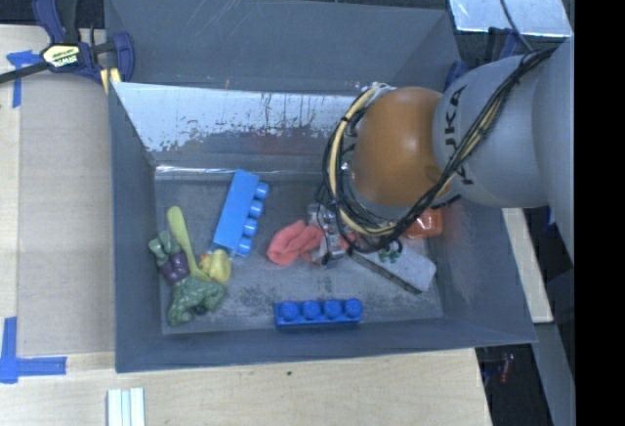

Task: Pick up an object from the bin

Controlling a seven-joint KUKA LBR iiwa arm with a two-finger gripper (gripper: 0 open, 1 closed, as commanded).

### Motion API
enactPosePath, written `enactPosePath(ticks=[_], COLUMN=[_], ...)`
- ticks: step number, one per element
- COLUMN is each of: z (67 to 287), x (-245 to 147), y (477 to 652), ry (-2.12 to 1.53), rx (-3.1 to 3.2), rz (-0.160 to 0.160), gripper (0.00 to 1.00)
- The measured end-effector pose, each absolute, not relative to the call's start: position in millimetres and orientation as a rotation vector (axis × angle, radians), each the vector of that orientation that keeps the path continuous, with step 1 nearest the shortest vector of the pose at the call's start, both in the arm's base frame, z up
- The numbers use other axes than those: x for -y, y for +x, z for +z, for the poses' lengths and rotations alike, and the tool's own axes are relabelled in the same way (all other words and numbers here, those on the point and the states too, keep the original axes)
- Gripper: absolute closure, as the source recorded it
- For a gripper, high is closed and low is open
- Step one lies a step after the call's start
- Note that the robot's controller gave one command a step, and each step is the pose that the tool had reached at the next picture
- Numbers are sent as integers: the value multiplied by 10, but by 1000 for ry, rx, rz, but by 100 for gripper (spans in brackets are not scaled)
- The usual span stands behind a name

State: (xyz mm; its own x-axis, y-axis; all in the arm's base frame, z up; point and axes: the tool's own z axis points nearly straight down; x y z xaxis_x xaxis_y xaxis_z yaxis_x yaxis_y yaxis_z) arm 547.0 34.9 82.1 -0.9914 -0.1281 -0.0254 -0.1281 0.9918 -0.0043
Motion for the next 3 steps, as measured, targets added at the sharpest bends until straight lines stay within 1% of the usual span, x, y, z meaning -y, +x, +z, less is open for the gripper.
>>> enactPosePath(ticks=[1, 2, 3], z=[821, 1144, 1974], x=[-349, -490, -819], y=[5470, 5622, 5358], ry=[-200, -330, -310], rx=[-3110, -3107, -3104], rz=[-4, -8, -5], gripper=[100, 100, 100])
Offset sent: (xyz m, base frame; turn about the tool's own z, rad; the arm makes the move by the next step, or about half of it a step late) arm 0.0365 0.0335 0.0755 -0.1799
